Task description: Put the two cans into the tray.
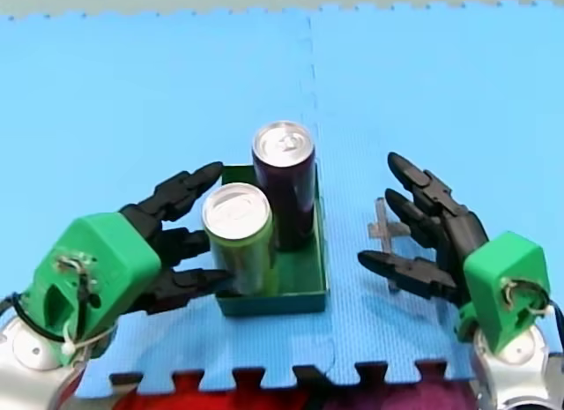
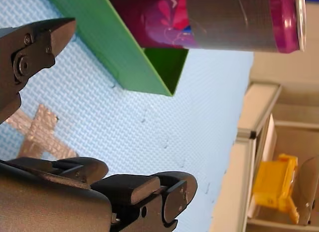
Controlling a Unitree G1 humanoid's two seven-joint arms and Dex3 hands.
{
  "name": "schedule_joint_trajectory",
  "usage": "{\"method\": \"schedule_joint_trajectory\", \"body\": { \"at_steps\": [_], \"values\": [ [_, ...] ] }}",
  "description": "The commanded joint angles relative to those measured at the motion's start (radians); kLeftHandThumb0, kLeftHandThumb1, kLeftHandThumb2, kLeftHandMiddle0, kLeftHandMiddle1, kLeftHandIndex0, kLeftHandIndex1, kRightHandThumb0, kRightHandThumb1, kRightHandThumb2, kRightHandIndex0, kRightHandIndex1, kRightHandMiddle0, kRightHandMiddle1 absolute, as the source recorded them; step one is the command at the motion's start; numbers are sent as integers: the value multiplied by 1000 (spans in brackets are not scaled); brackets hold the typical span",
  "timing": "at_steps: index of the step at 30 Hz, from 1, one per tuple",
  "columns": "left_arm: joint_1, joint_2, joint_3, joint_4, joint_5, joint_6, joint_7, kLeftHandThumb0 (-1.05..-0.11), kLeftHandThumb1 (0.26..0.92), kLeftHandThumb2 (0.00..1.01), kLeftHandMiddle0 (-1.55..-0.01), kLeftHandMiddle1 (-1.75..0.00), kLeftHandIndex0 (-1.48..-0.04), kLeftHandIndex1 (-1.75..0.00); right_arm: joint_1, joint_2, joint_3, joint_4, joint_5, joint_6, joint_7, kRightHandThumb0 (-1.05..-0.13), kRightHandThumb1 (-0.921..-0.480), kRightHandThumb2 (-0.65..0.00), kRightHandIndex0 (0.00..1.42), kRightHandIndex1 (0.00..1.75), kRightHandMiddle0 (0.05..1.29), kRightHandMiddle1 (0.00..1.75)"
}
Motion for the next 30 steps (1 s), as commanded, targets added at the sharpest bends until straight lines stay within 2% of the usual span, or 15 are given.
{"method": "schedule_joint_trajectory", "body": {
  "at_steps": [1,6,11,14,18,22,25,27,28,30],
  "values": [
    [12,31,16,-18,-5,-22,-17,-1048,828,8,-305,-1,-190,0,-1,-6,0,2,0,-2,-4,-721,-677,-1,406,0,352,1],
    [36,96,41,-53,-4,-51,-57,-1048,837,11,-307,-2,-189,0,-1,-8,-1,5,0,-1,-1,-720,-678,-1,404,0,351,0],
    [65,143,101,-103,-42,-31,-97,-1048,847,13,-305,-1,-184,0,-4,-10,-3,10,2,2,3,-715,-678,0,402,0,351,0],
    [82,145,125,-130,-61,-6,-97,-1048,846,10,-307,-2,-182,0,-4,-11,-4,11,2,3,6,-712,-678,0,402,0,351,0],
    [93,128,159,-161,-94,54,-82,-1048,837,4,-307,-1,-176,0,-5,-14,-7,11,5,4,12,-710,-679,0,402,0,351,0],
    [112,138,195,-164,-119,67,-82,-1048,823,0,-304,0,-170,0,-7,-18,-9,14,7,7,16,-709,-679,0,402,0,351,0],
    [135,153,204,-159,-92,59,-60,-1048,814,0,-305,-1,-165,0,-9,-21,-10,16,7,7,18,-708,-679,0,403,1,352,0],
    [146,159,215,-137,-66,40,-33,-1048,811,0,-308,-2,-164,0,-11,-24,-11,17,8,8,20,-708,-679,0,403,1,352,1],
    [151,160,223,-104,-53,9,-14,-1048,809,0,-315,-6,-164,0,-11,-25,-12,17,9,8,22,-709,-679,0,403,1,352,0],
    [149,149,248,18,-50,-110,26,-1048,808,0,-358,-27,-184,-11,-13,-28,-12,16,9,8,24,-709,-679,0,403,1,353,1]
  ]
}}
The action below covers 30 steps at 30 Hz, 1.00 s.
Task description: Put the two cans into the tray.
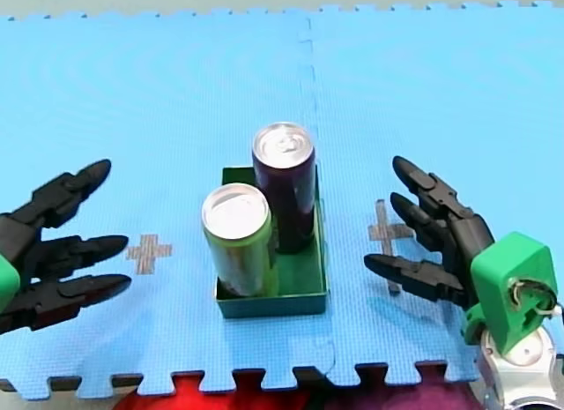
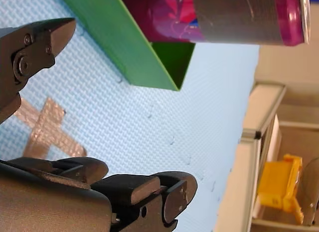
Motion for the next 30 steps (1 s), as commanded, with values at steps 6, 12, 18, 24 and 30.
{"method": "schedule_joint_trajectory", "body": {
  "at_steps": [6,12,18,24,30],
  "values": [
    [-70,-144,143,537,-177,-593,28,-1048,725,0,-550,-71,-430,-60,-15,-18,-7,-3,9,-3,17,-705,-679,0,405,1,357,2],
    [-76,-170,146,609,-170,-700,77,-1016,663,0,-651,-54,-538,-27,-20,-33,-8,-6,11,-12,30,-706,-680,0,411,3,364,3],
    [-127,-161,176,795,-172,-827,96,-955,642,0,-737,-50,-579,-18,-30,-51,-13,-6,13,-11,43,-693,-677,0,421,6,377,6],
    [-145,-164,190,841,-190,-875,90,-897,625,0,-800,-42,-672,-29,-36,-61,-12,-1,7,-8,41,-672,-673,0,432,7,387,6],
    [-169,-178,192,901,-196,-928,97,-866,619,0,-829,-34,-709,-24,-43,-70,-14,9,8,0,49,-660,-672,0,437,6,392,4]
  ]
}}
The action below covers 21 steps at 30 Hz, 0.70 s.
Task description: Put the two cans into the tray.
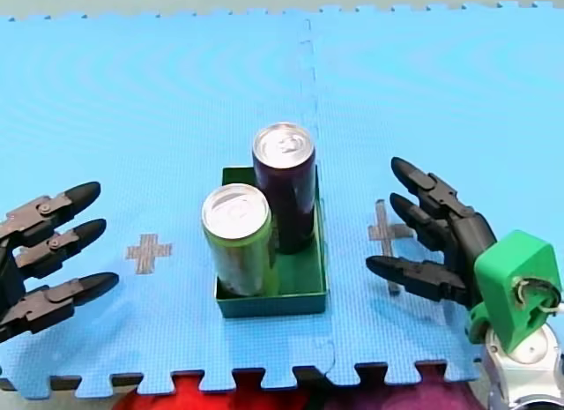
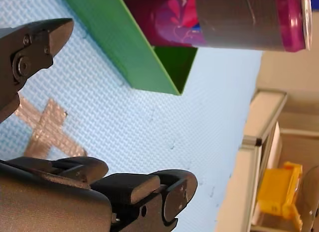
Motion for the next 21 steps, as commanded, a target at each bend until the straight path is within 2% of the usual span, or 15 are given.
{"method": "schedule_joint_trajectory", "body": {
  "at_steps": [1,5,13,17,21],
  "values": [
    [-72,-34,77,232,-59,-176,40,-862,619,0,-834,-33,-714,-23,-38,-56,-15,10,9,1,18,-658,-672,0,437,6,393,4],
    [-77,-32,86,274,-72,-216,30,-856,617,0,-842,-27,-723,-18,-40,-65,-15,14,6,6,21,-651,-672,0,440,5,398,4],
    [-86,-1,106,378,-90,-303,-4,-865,617,0,-842,-12,-716,-4,-36,-71,-17,13,8,-2,27,-643,-673,0,450,6,407,4],
    [-91,10,101,423,-62,-342,10,-880,617,0,-829,-3,-691,0,-27,-71,-24,5,17,-21,36,-641,-672,0,464,10,416,6],
    [-100,13,102,474,-50,-383,25,-900,618,0,-819,0,-675,0,-18,-71,-33,-2,29,-56,43,-639,-670,0,478,13,428,8]
  ]
}}
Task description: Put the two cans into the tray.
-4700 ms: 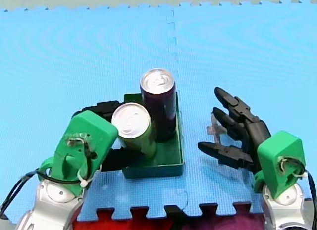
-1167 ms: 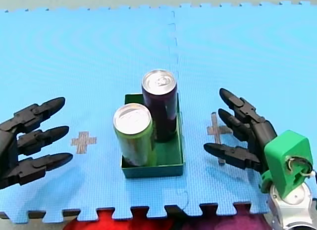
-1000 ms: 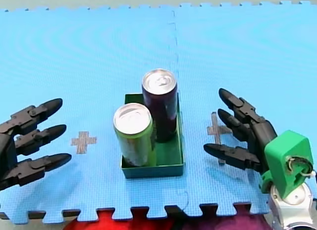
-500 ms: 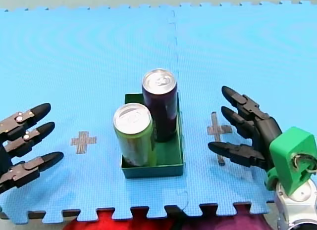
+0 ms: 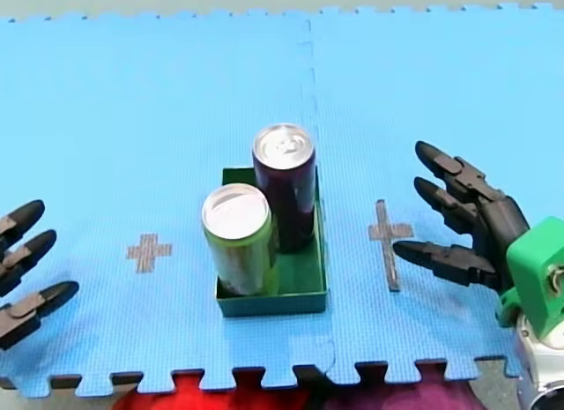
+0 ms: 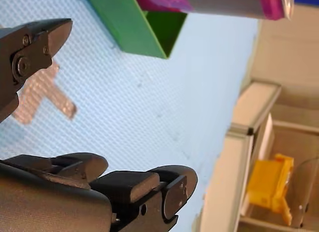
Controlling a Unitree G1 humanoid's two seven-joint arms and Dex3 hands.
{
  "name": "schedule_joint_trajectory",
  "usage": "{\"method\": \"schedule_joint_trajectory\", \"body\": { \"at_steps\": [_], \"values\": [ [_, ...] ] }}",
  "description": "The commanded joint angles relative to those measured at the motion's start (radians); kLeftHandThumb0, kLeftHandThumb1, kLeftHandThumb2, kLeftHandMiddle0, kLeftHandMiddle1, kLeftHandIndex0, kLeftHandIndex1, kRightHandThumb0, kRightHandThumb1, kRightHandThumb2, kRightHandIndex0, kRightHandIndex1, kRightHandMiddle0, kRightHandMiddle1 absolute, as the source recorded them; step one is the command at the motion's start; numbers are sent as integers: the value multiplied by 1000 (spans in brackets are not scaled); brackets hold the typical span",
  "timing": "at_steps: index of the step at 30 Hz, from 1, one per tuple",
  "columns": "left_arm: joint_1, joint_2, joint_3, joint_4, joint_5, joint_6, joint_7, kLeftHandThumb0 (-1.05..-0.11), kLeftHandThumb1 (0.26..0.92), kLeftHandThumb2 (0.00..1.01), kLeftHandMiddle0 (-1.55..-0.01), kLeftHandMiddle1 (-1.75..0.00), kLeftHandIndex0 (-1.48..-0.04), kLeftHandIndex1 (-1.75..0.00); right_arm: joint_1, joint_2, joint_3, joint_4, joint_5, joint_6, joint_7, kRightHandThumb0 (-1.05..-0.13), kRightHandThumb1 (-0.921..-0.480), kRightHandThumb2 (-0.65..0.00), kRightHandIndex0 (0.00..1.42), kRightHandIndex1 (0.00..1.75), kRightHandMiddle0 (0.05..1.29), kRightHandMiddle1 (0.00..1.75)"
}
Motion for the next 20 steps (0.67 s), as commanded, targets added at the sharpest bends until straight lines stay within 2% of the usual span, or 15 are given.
{"method": "schedule_joint_trajectory", "body": {
  "at_steps": [1,6,11,15,20],
  "values": [
    [-7,9,4,24,5,-19,7,-904,618,0,-817,0,-673,0,6,-8,-9,-6,10,-22,4,-639,-670,0,481,13,430,8],
    [-9,11,2,46,16,-29,23,-930,620,1,-806,0,-664,0,25,-13,-27,-17,38,-68,41,-644,-670,0,498,15,446,10],
    [-18,9,-5,68,24,-32,31,-948,621,1,-797,0,-659,0,40,-8,-31,-29,50,-85,58,-647,-669,0,511,14,460,10],
    [-31,-6,-12,72,20,-39,32,-952,619,0,-797,-1,-660,-1,49,6,-29,-32,50,-94,54,-650,-668,0,523,14,470,10],
    [-49,-38,-7,84,-59,-83,-60,-945,620,0,-814,-8,-677,-8,66,32,-22,-42,47,-98,47,-650,-667,0,543,17,485,10]
  ]
}}
